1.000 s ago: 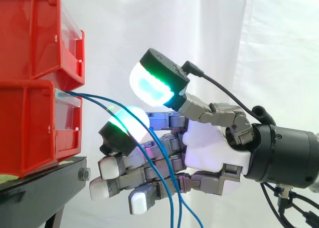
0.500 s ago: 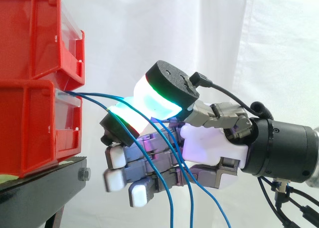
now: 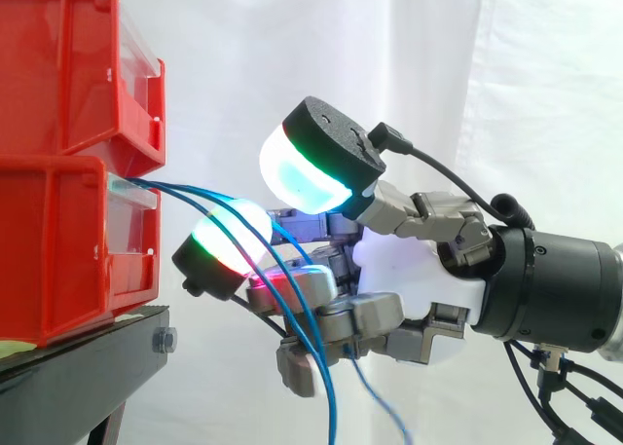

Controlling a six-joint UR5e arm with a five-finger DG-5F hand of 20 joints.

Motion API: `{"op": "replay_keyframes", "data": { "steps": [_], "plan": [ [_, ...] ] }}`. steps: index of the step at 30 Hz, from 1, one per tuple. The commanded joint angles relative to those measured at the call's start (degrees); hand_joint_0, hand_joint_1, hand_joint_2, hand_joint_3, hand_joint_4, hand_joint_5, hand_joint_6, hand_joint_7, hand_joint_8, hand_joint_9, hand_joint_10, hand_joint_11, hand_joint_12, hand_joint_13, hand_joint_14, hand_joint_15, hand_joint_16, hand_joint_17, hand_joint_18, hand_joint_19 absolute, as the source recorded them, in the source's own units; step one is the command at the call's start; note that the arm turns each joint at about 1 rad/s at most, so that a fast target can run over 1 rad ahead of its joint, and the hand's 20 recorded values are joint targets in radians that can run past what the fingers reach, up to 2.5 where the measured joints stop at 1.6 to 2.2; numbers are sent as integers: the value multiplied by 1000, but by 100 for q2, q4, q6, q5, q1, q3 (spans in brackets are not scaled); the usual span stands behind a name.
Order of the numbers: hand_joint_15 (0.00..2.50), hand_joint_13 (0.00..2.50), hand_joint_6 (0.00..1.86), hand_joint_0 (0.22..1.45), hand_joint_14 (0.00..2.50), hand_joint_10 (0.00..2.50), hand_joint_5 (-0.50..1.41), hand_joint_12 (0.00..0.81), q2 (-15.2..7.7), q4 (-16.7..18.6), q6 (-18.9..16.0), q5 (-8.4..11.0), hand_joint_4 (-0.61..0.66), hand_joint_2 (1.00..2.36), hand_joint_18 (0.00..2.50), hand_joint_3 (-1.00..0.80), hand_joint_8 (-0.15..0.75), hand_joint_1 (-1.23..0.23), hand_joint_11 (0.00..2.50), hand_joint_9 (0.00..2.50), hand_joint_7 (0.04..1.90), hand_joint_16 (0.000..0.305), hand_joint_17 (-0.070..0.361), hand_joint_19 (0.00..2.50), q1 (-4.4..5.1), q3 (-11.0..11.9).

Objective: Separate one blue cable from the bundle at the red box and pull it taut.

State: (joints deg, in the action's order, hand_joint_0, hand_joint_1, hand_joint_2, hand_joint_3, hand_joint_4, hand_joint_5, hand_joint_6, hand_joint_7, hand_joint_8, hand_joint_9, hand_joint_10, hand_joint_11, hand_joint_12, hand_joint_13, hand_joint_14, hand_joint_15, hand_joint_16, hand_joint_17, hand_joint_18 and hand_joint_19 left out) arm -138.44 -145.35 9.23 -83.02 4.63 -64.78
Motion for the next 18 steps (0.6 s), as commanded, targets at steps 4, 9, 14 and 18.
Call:
{"op": "replay_keyframes", "data": {
  "steps": [4, 9, 14, 18],
  "plan": [
    [1220, 749, 894, 504, 1992, 1084, -221, 416, 72, -54, 254, 32, 216, 1000, 1103, -500, 372, -744, 1289, 656, 911, 53, 118, 1242, 11, 0],
    [1280, 660, 893, 510, 2407, 1488, -222, 418, 72, -72, 298, 32, 219, 1000, 1189, -500, 376, -734, 1233, 582, 903, 49, 109, 1481, 11, 0],
    [1298, 609, 893, 511, 2500, 1934, -223, 426, 72, -90, 307, 32, 223, 1000, 1266, -500, 373, -723, 1160, 508, 895, 47, 105, 1627, 11, 0],
    [1420, 591, 893, 512, 2500, 2321, -225, 426, 72, -90, 307, 32, 217, 1000, 1295, -500, 380, -704, 1165, 440, 895, 45, 102, 1755, 11, 0]
  ]
}}
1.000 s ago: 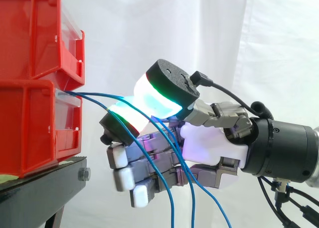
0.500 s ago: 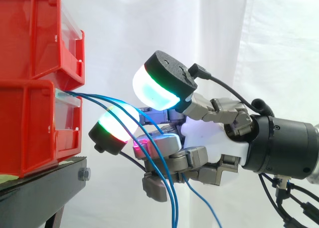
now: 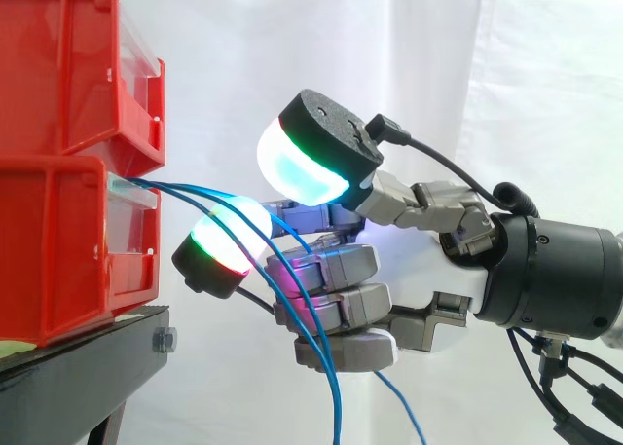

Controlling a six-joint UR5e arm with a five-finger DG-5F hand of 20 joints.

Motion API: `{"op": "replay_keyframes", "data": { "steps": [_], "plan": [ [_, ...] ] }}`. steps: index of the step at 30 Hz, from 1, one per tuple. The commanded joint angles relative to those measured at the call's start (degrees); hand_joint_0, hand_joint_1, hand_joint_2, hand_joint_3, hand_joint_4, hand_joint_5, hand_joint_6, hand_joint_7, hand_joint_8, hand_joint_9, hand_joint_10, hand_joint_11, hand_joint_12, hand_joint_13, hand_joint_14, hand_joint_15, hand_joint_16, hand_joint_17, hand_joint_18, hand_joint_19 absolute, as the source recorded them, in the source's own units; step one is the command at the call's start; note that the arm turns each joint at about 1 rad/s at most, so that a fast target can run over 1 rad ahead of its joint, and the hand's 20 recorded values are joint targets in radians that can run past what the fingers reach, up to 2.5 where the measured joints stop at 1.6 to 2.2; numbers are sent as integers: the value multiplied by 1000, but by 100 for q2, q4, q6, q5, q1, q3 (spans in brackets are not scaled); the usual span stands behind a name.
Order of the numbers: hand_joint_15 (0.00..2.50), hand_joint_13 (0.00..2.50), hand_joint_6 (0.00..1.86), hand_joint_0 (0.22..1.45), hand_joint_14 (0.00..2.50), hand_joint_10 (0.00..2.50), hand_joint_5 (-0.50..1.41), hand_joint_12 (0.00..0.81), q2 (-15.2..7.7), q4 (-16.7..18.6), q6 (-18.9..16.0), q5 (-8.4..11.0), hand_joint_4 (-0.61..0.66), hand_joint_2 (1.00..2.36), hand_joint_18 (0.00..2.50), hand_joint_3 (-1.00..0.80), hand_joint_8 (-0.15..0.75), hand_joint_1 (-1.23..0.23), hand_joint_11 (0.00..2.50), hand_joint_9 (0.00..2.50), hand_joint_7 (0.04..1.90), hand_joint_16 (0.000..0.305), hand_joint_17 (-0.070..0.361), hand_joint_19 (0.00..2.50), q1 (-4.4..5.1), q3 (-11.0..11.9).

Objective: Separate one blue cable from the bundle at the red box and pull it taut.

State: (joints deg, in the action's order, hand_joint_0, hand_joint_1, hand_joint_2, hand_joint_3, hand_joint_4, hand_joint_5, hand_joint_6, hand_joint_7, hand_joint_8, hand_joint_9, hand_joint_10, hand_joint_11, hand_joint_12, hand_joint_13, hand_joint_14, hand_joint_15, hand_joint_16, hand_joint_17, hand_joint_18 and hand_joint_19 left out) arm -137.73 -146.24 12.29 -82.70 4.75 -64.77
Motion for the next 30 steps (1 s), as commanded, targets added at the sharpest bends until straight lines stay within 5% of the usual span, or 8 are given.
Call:
{"op": "replay_keyframes", "data": {
  "steps": [1, 8, 9, 23, 30],
  "plan": [
    [1404, 582, 893, 512, 2500, 2389, -225, 422, 1, -1, 2, 0, 207, 1000, 1309, -500, 377, -692, 1221, 417, 896, 45, 101, 1772, 9, 0],
    [1490, 563, 890, 506, 2500, 2500, -224, 426, 177, -344, 239, 0, 179, 1000, 1332, -500, 399, -666, 1515, 188, 894, 46, 102, 1808, 9, -9],
    [1503, 563, 890, 506, 2500, 2500, -225, 433, 238, -705, 424, 9, 177, 1000, 1331, -500, 398, -660, 1531, 155, 894, 46, 102, 1796, 18, -9],
    [1613, 666, 890, 500, 2500, 2500, -226, 458, 414, -828, 424, 281, 167, 1000, 1283, -500, 411, -618, 2030, 152, 882, 50, 113, 1488, 79, -71],
    [1722, 817, 881, 501, 2500, 2500, -225, 473, 660, -836, 424, 598, 218, 1000, 1345, -500, 402, -597, 2467, 292, 877, 56, 125, 1335, 158, -466]
  ]
}}
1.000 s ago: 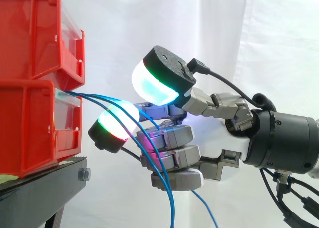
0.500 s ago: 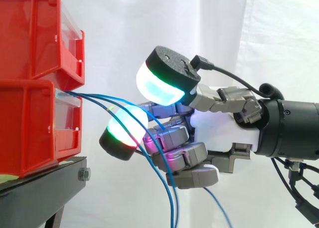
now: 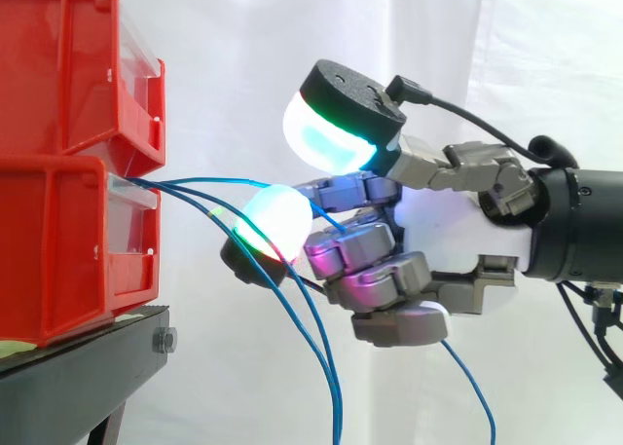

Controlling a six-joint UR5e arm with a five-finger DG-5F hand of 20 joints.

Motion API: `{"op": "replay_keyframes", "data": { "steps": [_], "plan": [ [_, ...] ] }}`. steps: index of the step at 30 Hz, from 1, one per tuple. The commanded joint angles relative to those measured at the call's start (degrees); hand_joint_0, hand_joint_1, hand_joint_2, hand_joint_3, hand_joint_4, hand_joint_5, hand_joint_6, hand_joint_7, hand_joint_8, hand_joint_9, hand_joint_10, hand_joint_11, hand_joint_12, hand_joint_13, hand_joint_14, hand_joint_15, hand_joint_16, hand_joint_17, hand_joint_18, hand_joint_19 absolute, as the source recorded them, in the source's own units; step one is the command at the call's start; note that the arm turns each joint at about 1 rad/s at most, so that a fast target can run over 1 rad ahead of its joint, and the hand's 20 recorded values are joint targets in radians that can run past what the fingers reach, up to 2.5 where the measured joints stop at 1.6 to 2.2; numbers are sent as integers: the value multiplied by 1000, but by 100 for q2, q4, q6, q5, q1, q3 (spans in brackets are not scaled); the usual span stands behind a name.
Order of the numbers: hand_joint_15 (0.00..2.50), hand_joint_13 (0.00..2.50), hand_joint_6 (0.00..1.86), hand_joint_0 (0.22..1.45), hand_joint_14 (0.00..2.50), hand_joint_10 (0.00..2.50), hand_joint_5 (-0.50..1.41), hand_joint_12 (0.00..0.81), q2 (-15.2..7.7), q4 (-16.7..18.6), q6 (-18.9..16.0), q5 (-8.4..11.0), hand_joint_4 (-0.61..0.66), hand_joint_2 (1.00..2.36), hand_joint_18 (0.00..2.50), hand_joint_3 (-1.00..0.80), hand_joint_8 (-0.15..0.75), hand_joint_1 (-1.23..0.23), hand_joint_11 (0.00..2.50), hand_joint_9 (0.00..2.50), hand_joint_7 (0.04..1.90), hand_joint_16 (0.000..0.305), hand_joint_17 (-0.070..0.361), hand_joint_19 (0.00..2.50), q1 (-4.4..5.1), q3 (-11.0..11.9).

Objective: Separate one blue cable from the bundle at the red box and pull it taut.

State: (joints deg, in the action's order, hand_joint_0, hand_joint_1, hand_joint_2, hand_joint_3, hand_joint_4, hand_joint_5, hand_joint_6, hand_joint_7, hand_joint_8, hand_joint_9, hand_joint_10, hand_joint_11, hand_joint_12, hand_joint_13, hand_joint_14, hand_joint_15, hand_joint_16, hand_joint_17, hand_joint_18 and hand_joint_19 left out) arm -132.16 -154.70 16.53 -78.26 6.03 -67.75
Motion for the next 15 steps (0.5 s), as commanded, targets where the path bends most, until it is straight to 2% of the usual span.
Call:
{"op": "replay_keyframes", "data": {
  "steps": [1, 2, 3, 9, 14, 15],
  "plan": [
    [1740, 854, 879, 500, 2500, 2500, -224, 484, 147, 46, -18, 311, 219, 1000, 1347, -500, 406, -593, 2500, 323, 870, 57, 128, 1286, 74, -247],
    [1742, 897, 876, 500, 2500, 2500, -223, 494, 147, 46, -27, 355, 217, 1000, 1352, -500, 419, -591, 2500, 375, 873, 57, 129, 1268, 82, -265],
    [1763, 943, 870, 500, 2500, 2500, -220, 510, 147, 37, -36, 408, 217, 1000, 1382, -500, 429, -589, 2500, 402, 881, 61, 138, 1138, 100, -265],
    [1779, 1211, 856, 500, 2500, 2500, -208, 577, 138, 72, -89, 470, 239, 1000, 1598, -500, 496, -570, 2500, 672, 909, 69, 156, 864, 135, -273],
    [1805, 1428, 848, 501, 2500, 2500, -203, 622, 138, 248, -141, 672, 242, 1000, 1826, -500, 555, -558, 2500, 912, 930, 73, 163, 764, 144, -273],
    [1809, 1481, 846, 500, 2500, 2500, -202, 630, 138, 301, -177, 760, 250, 1000, 1865, -500, 567, -556, 2500, 955, 936, 72, 161, 768, 144, -273]
  ]
}}
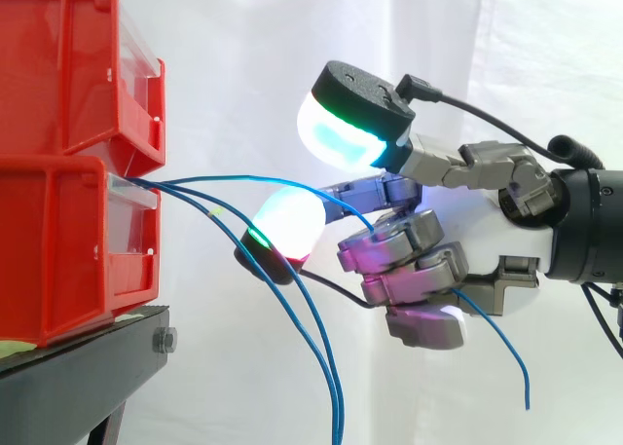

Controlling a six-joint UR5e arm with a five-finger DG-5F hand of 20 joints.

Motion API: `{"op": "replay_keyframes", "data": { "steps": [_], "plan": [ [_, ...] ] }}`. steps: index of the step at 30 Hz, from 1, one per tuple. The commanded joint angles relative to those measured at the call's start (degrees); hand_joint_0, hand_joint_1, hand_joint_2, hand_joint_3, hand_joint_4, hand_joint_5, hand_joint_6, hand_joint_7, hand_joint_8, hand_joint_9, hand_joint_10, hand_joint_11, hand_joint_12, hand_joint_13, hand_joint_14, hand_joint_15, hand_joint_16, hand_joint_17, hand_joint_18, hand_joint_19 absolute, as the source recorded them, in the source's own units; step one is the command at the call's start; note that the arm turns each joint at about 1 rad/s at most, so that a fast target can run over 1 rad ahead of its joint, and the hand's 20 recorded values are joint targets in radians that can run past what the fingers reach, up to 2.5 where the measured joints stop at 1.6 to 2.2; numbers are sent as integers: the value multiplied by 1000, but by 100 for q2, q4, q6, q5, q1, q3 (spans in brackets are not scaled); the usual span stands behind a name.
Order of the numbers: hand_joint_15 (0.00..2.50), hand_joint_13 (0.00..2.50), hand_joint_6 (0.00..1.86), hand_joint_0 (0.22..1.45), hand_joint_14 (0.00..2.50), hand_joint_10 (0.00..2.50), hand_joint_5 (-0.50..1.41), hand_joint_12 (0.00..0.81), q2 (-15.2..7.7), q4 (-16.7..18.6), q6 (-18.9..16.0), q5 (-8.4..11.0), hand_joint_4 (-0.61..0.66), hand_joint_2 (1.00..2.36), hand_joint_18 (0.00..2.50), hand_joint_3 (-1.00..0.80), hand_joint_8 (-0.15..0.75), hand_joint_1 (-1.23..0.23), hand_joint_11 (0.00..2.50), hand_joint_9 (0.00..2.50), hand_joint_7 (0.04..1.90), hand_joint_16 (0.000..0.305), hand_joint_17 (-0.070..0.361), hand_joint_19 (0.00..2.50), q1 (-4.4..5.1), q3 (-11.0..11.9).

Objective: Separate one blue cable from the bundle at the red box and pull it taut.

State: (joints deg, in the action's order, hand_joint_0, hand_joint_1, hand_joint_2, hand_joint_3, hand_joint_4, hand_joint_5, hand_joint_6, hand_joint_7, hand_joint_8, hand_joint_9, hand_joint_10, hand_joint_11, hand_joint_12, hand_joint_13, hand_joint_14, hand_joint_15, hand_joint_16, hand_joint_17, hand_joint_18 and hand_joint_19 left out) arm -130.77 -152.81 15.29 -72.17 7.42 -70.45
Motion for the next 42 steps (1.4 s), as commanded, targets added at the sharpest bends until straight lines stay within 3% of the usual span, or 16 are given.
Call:
{"op": "replay_keyframes", "data": {
  "steps": [1, 2, 3, 9, 16, 17, 31, 38, 42],
  "plan": [
    [1815, 1500, 845, 500, 2500, 2500, -202, 633, -1, 138, -79, 212, 254, 1000, 1899, -500, 568, -556, 2500, 964, 937, 73, 165, 744, 5, -3],
    [1822, 1521, 845, 500, 2500, 2500, -201, 636, -10, 164, -131, 309, 255, 1000, 1916, -500, 574, -556, 2500, 985, 939, 73, 164, 728, 14, -3],
    [1803, 1541, 844, 501, 2500, 2500, -201, 638, -10, 173, -193, 388, 255, 1000, 1937, -500, 574, -556, 2500, 997, 934, 217, 163, 746, 5, -3],
    [1817, 1582, 841, 516, 2500, 2500, -200, 650, -10, 182, -404, 678, 244, 1000, 1961, -500, 580, -552, 2500, 1024, 945, 209, 157, 749, 5, -3],
    [1811, 1569, 839, 542, 2500, 2500, -200, 656, -28, 59, -685, 836, 228, 1000, 1925, -500, 578, -561, 2500, 1013, 953, 200, 150, 772, -4, -3],
    [1794, 1558, 838, 554, 2500, 2500, -200, 647, -28, 41, -694, 854, 227, 1000, 1917, -500, 581, -563, 2500, 1012, 965, 66, 149, 774, -4, -3],
    [1785, 1533, 840, 579, 2500, 2500, -198, 630, -36, -108, -694, 1100, 209, 1004, 1895, -446, 569, -563, 2500, 1003, 973, 63, 141, 799, -4, -12],
    [1696, 1512, 849, 609, 2500, 2500, -199, 614, -28, -179, -712, 1047, 199, 1019, 1892, -234, 569, -629, 2500, 998, 1009, 62, 139, 815, -48, -21],
    [1712, 1496, 854, 611, 2500, 2500, -201, 595, -36, -143, -712, 1030, 207, 1018, 1911, -223, 559, -640, 2500, 979, 992, 63, 142, 845, -48, -12]
  ]
}}
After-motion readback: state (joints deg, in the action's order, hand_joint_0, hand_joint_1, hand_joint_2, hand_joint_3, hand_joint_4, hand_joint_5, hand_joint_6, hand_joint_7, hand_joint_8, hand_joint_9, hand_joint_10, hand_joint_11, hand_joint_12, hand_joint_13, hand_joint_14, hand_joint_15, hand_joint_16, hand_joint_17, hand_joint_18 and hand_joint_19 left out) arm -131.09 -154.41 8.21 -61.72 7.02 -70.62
